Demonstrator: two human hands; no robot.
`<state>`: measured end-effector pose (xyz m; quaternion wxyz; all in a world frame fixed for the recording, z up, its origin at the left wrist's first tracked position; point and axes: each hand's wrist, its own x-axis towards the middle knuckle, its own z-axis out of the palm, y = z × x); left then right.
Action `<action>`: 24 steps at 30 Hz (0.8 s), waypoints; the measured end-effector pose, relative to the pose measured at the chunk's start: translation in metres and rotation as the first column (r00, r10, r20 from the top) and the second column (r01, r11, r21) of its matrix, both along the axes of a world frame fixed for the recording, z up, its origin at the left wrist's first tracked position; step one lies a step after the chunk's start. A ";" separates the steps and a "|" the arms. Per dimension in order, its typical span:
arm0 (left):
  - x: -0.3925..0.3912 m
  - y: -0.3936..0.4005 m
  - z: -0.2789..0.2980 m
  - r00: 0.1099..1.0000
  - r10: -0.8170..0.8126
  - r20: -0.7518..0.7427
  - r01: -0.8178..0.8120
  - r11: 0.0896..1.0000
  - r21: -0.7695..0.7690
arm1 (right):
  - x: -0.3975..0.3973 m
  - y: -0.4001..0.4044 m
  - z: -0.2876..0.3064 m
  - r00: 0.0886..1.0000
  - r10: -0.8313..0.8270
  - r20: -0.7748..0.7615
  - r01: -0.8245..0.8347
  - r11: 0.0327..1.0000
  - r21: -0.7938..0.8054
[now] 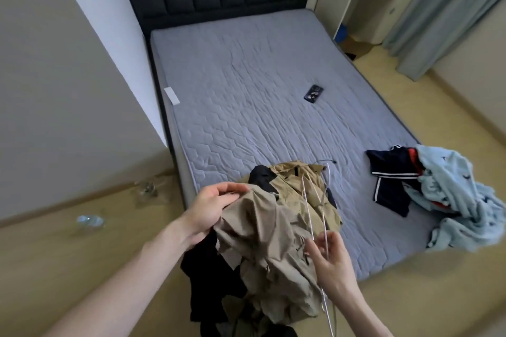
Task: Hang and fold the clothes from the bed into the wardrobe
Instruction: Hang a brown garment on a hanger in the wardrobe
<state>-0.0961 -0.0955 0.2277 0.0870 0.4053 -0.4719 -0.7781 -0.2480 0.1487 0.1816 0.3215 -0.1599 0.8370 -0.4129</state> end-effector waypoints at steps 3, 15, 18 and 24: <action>0.020 0.008 0.058 0.994 -0.030 -0.105 0.033 0.999 0.033 | 0.034 -0.003 0.040 0.997 0.074 0.028 -0.071 0.992 -0.103; 0.035 0.027 0.222 0.843 0.043 -0.537 -0.049 0.999 0.003 | 0.118 -0.046 0.141 0.989 0.144 -0.030 -0.146 0.924 -0.354; 0.036 0.020 0.257 0.807 -0.039 -0.589 -0.045 0.991 -0.126 | 0.129 -0.063 0.150 0.988 0.112 -0.109 -0.139 0.948 -0.285; 0.047 -0.021 0.306 0.812 -0.259 -0.523 -0.184 0.737 -0.650 | 0.111 -0.098 0.177 0.997 -0.027 -0.079 0.000 0.944 -0.329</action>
